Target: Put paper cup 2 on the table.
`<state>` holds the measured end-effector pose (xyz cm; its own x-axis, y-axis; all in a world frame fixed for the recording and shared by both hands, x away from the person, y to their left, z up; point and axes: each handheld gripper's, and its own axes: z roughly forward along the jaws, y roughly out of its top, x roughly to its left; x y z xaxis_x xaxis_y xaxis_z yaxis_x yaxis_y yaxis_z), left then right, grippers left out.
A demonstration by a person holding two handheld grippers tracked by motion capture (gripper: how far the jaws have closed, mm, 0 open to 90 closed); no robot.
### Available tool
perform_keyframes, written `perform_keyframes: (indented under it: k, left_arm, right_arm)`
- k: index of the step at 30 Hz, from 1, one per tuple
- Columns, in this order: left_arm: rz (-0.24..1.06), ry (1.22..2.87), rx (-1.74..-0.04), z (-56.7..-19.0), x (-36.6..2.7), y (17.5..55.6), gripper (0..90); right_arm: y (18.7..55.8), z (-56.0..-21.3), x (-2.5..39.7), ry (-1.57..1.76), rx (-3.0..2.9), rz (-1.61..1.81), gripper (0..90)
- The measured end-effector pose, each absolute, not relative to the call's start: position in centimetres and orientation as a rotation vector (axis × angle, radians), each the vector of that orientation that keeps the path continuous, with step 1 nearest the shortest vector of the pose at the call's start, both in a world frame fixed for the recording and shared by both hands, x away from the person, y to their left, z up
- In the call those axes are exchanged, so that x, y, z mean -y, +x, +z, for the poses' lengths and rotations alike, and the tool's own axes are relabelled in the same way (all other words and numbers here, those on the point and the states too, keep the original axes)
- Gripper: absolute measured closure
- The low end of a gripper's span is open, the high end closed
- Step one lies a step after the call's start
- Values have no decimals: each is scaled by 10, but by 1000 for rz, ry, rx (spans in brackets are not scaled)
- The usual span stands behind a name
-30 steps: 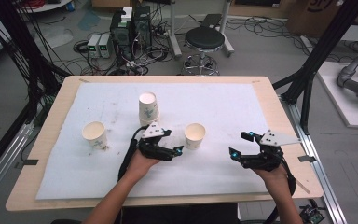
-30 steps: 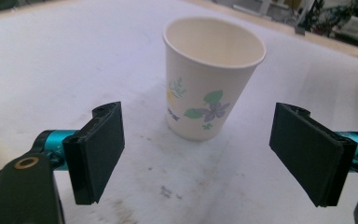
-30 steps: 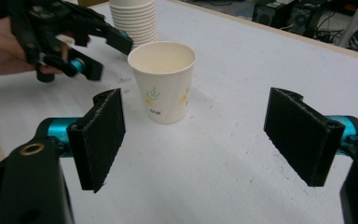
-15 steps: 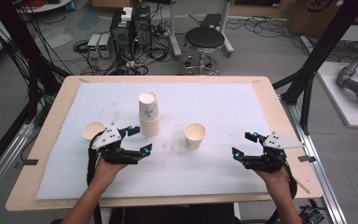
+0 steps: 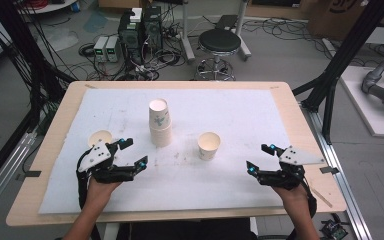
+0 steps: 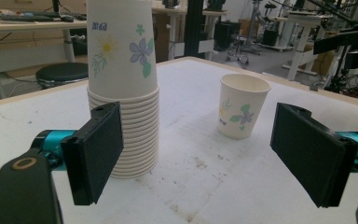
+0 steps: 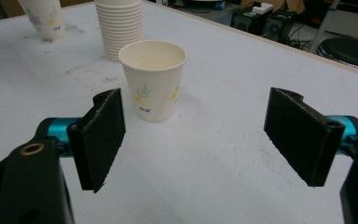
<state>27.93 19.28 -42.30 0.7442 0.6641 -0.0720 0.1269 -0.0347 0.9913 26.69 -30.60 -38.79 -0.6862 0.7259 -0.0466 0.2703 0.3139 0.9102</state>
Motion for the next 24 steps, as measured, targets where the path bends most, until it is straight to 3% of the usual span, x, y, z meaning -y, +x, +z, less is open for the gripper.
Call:
perform_keyframes:
  k: [24]
  left_arm:
    - [506,1569,-677,-427,-197,280,179]
  right_arm:
    - [265,-388,304,878,-2128,1342,209]
